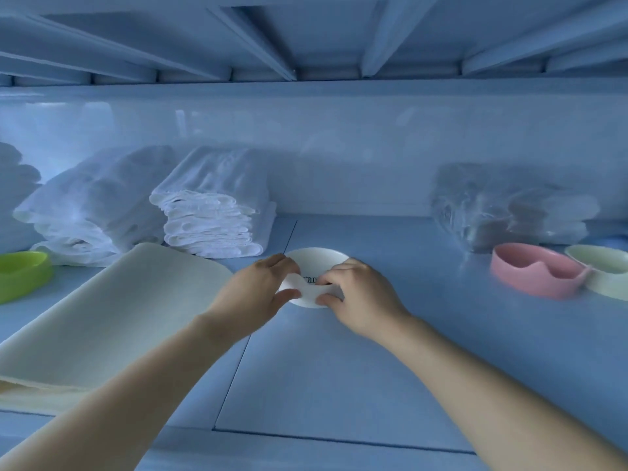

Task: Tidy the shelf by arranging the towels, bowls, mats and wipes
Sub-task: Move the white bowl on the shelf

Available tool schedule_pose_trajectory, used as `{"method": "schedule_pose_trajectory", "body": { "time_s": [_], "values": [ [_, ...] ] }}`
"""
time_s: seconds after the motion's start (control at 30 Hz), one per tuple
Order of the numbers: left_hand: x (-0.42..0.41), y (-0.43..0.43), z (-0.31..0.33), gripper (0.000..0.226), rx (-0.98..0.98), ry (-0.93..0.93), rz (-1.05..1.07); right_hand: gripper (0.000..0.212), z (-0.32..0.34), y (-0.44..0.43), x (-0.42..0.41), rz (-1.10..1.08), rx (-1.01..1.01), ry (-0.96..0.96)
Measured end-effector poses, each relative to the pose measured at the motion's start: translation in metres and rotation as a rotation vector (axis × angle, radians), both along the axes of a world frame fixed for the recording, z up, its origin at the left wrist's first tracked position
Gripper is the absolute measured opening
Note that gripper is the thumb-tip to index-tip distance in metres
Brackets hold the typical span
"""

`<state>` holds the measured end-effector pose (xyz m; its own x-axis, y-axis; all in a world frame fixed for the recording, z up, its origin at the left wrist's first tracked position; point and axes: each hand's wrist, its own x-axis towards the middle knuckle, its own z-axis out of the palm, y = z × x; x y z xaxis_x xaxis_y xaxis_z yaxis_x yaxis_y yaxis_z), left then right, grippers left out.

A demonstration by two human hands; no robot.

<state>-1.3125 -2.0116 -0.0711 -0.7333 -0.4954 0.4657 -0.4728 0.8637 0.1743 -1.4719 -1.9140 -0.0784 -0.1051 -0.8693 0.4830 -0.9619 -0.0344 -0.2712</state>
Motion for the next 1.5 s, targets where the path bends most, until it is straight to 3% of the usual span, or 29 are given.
{"method": "schedule_pose_trajectory", "body": {
  "time_s": [0.23,0.37,0.7,1.0,1.17,1.37,1.5],
  "values": [
    [-0.087,0.05,0.019,0.025,-0.107,0.192,-0.226,0.019,0.022,0.072,-0.079,-0.115,-0.22,0.048],
    [-0.142,0.084,0.022,0.043,-0.065,0.261,-0.357,0.013,0.033,0.122,-0.13,-0.2,-0.286,0.093],
    [-0.28,0.164,0.022,0.067,0.021,0.241,-0.523,0.018,0.055,0.223,-0.256,-0.41,-0.268,0.14],
    [-0.378,0.205,0.011,0.057,0.041,0.096,-0.374,0.01,0.046,0.259,-0.35,-0.459,-0.188,0.099],
    [-0.404,0.208,-0.002,0.051,0.109,0.137,-0.222,0.014,0.038,0.251,-0.372,-0.448,-0.15,0.068],
    [-0.423,0.208,-0.004,0.078,0.186,0.227,-0.188,0.011,0.038,0.235,-0.385,-0.401,-0.165,0.053],
    [-0.428,0.215,-0.009,0.074,0.145,0.147,-0.106,0.007,0.026,0.235,-0.389,-0.38,-0.192,0.007]
  ]
}}
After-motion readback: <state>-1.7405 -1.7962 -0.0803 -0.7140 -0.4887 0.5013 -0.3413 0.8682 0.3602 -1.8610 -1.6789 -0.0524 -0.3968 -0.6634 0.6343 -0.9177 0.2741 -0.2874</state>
